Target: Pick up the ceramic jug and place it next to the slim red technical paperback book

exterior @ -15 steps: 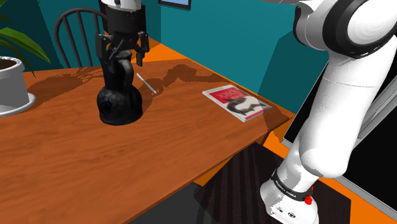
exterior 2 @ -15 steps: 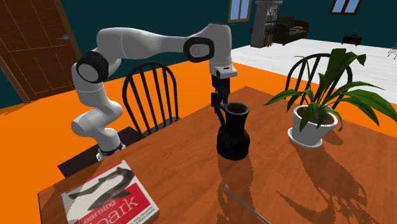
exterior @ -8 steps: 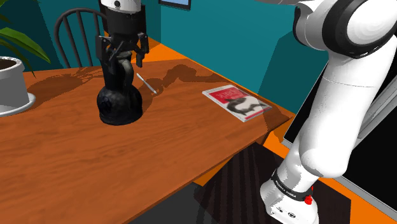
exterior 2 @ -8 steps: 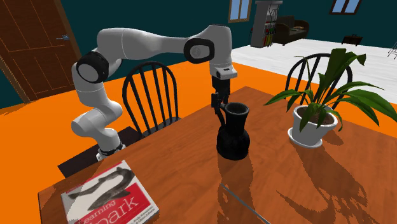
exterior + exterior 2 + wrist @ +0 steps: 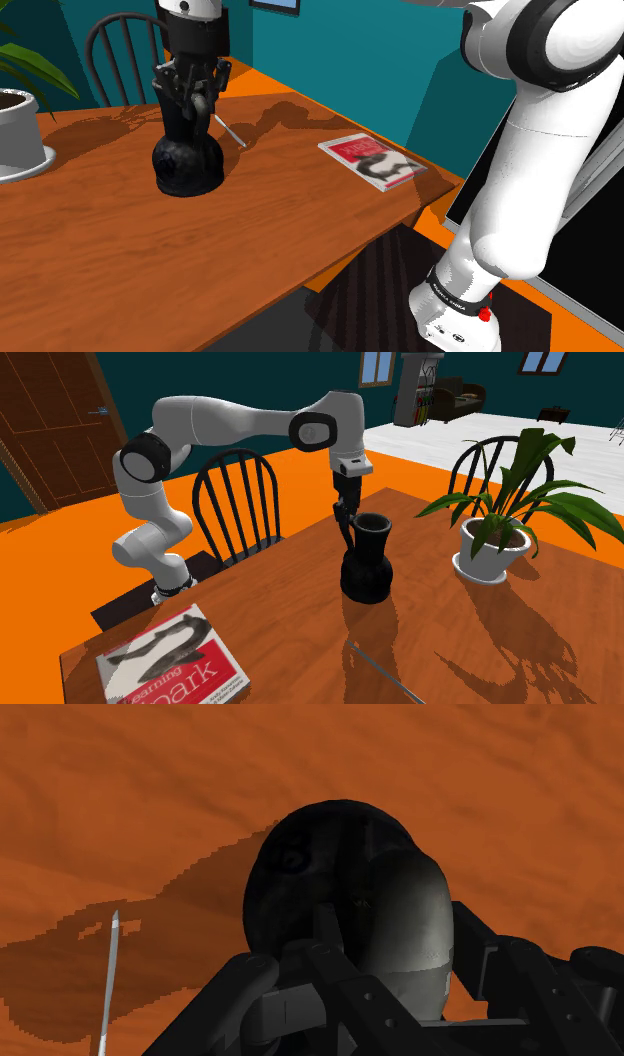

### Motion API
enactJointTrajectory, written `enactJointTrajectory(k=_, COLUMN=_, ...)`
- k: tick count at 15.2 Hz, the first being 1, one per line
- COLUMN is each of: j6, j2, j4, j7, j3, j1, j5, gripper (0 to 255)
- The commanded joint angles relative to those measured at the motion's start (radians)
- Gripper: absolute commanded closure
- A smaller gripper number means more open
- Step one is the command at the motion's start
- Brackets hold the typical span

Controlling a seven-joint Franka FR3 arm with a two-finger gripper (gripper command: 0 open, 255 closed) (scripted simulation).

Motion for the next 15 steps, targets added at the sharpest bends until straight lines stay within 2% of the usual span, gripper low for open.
enactJointTrajectory(k=1, j6=0.000, j2=0.000, j4=0.000, j7=0.000, j3=0.000, j1=0.000, j5=0.000, gripper=255)
enactJointTrajectory(k=4, j6=-0.014, j2=0.003, j4=0.017, j7=0.000, j3=0.000, j1=0.001, j5=-0.001, gripper=255)
enactJointTrajectory(k=15, j6=-0.189, j2=0.062, j4=0.244, j7=0.000, j3=0.007, j1=0.031, j5=-0.029, gripper=255)
